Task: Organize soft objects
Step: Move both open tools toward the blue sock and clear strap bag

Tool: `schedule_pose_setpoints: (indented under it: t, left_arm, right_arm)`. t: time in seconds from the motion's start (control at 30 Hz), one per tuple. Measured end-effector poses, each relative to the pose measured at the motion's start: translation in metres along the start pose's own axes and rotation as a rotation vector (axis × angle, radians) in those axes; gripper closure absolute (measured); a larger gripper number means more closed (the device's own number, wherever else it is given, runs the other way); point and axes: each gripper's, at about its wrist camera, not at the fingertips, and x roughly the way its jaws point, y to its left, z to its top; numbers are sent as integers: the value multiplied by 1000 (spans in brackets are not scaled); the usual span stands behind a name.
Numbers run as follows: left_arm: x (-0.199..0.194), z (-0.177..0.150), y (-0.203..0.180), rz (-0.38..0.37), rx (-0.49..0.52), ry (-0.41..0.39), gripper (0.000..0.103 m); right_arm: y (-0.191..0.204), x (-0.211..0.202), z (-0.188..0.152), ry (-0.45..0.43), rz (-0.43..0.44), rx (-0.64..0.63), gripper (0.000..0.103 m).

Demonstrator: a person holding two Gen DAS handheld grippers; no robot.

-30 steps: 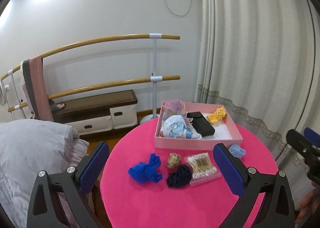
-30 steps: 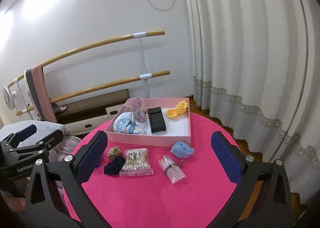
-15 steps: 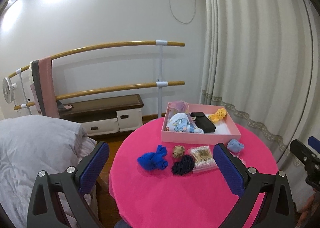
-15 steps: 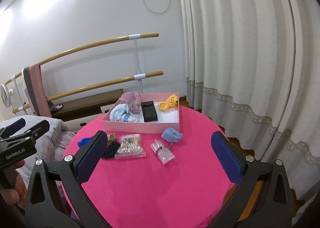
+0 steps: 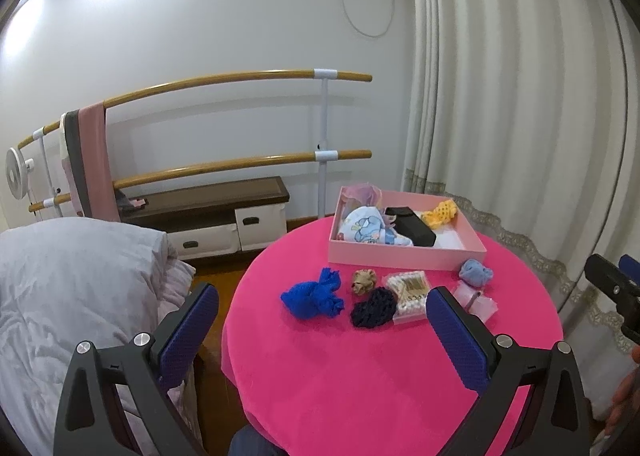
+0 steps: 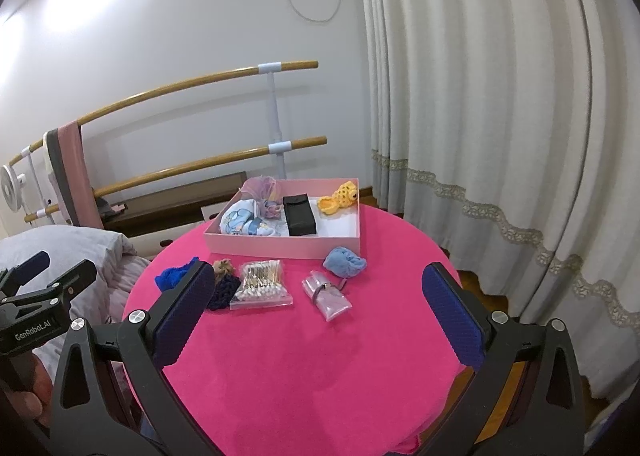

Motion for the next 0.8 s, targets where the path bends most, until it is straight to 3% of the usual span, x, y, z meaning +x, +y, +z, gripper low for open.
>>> schedule_pose_setpoints:
  t: [0.47,0.8]
  left_arm:
    - [34,-5,8,-4,-23,67,0]
    - [92,-9,18,10,-39,165,0]
  right_arm:
    - [1,21,-8,60,-15,-7,0]
    - [-4,63,-22,154,-24,-3,0]
